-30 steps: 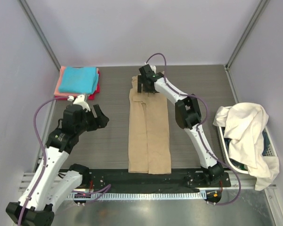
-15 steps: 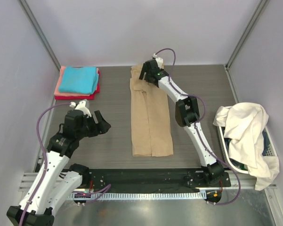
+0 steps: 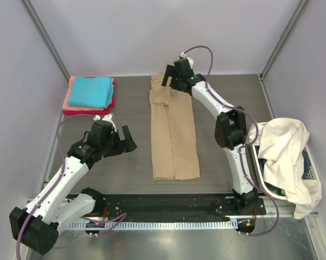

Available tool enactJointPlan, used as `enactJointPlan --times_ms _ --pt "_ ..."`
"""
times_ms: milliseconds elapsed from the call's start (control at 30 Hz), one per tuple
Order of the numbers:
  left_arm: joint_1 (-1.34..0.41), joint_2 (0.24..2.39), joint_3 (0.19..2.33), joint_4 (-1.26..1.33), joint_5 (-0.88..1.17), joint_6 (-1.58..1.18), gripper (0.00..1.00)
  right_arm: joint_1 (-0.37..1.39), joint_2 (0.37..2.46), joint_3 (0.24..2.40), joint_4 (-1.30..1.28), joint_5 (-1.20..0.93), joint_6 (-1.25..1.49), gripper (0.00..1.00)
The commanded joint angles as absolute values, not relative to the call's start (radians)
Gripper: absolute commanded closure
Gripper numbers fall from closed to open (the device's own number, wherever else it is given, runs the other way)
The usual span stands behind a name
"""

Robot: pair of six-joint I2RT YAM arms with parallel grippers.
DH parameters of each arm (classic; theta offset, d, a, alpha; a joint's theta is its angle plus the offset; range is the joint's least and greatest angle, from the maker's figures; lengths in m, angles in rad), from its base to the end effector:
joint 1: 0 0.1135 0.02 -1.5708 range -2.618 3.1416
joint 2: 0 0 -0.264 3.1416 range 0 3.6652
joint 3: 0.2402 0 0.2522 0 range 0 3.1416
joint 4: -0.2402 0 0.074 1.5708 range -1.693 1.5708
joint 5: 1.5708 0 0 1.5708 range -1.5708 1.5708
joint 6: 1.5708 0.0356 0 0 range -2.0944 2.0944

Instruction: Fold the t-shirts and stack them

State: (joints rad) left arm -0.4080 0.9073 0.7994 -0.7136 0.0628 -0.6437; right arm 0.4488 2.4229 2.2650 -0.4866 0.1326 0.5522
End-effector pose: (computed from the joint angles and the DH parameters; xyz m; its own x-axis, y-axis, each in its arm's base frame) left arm 0.1662 -0.0743 0.2746 -0.7988 -0.3072 -0.5172 -0.0552 0.8936 -0.4455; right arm 0.5043 0.2376 0.2424 -0.6365 0.2706 -0.7223 -0.0011 0.9361 0.3517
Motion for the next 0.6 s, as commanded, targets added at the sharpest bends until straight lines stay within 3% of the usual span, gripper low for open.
enactJointPlan --times_ms 0,200,433,567 --pt "-0.416 0.873 0.787 -0.638 -0.122 -0.71 0.0 0.451 2.062 2.117 -0.446 0.136 0.526 0.01" --pt "-0.416 0.918 0.669 -0.456 0.143 -0.788 0.0 0.449 1.56 1.445 -0.475 0.202 0.554 0.0" --pt "-0.595 0.941 0.611 -0.469 0.04 -0.873 0.09 0.449 1.189 0.872 -0.552 0.0 0.664 0.07" --pt "-0.678 0.939 0.558 -0.431 0.012 -0.929 0.1 0.498 1.014 0.68 -0.558 -0.095 0.747 0.12"
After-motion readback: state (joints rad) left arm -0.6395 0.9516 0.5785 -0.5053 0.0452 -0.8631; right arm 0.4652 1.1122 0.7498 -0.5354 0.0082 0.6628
